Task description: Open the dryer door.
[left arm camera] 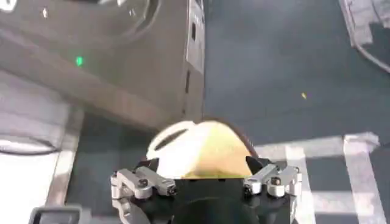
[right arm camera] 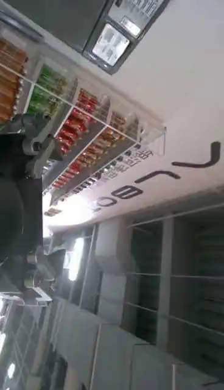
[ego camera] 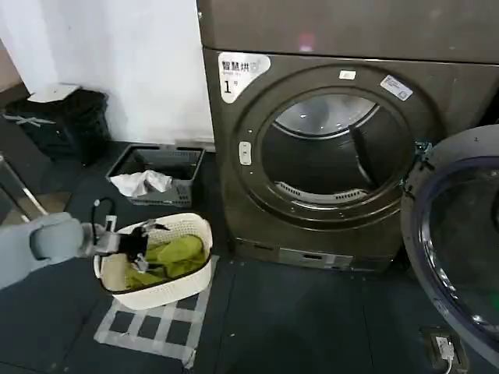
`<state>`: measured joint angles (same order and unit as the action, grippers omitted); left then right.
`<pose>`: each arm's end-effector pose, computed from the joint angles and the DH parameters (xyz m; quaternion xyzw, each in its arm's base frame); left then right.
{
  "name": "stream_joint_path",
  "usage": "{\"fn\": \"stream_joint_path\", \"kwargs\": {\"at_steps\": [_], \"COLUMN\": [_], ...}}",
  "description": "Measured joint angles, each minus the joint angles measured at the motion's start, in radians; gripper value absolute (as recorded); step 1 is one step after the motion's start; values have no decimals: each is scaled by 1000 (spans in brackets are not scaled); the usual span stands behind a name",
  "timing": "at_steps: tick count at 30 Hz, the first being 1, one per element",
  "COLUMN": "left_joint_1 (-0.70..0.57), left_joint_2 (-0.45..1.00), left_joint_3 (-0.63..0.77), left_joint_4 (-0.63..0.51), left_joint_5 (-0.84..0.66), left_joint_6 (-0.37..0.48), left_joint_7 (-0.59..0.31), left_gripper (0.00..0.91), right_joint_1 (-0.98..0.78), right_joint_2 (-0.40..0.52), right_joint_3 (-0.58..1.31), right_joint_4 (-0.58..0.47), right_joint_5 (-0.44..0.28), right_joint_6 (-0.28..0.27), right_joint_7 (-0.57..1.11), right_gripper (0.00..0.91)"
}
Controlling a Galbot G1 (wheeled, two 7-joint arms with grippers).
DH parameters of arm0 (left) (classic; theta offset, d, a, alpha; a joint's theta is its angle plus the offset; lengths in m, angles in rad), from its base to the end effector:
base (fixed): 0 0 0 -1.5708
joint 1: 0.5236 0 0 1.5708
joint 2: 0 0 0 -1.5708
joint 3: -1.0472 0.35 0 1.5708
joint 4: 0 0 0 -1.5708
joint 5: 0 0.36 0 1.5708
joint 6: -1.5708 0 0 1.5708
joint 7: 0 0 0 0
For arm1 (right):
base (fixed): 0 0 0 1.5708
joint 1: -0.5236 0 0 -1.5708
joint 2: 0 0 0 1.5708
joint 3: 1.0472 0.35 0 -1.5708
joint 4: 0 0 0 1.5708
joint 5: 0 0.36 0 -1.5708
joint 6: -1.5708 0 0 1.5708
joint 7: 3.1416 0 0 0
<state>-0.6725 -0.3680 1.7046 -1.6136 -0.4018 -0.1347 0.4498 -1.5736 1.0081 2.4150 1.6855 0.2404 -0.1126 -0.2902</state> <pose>0.4144 0.2098 -0.1601 -0.4937 -0.6656 -0.5315 0.1754 -0.1377 -0.4518 -0.0127 0.5866 0.7421 -0.3058 0.1078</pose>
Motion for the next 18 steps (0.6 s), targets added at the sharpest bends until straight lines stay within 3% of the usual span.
{"fn": "stream_joint_path", "kwargs": {"at_steps": [6,18], "left_joint_1": [-18,-5], "left_joint_2": [11,26], "left_joint_3": [29,28], "left_joint_4": [32,114], "left_joint_5": [29,34], "left_joint_6": [39,32], "left_joint_7": [20,37], "left_gripper": [907,907], "right_joint_1": [0,-8], "right_joint_2": [0,-2], "right_joint_3": [2,6], "right_joint_4": [-1,-2], "right_joint_5": [0,2], "right_joint_6": [0,0], "right_joint_7": [1,0], "right_gripper": [907,907]}}
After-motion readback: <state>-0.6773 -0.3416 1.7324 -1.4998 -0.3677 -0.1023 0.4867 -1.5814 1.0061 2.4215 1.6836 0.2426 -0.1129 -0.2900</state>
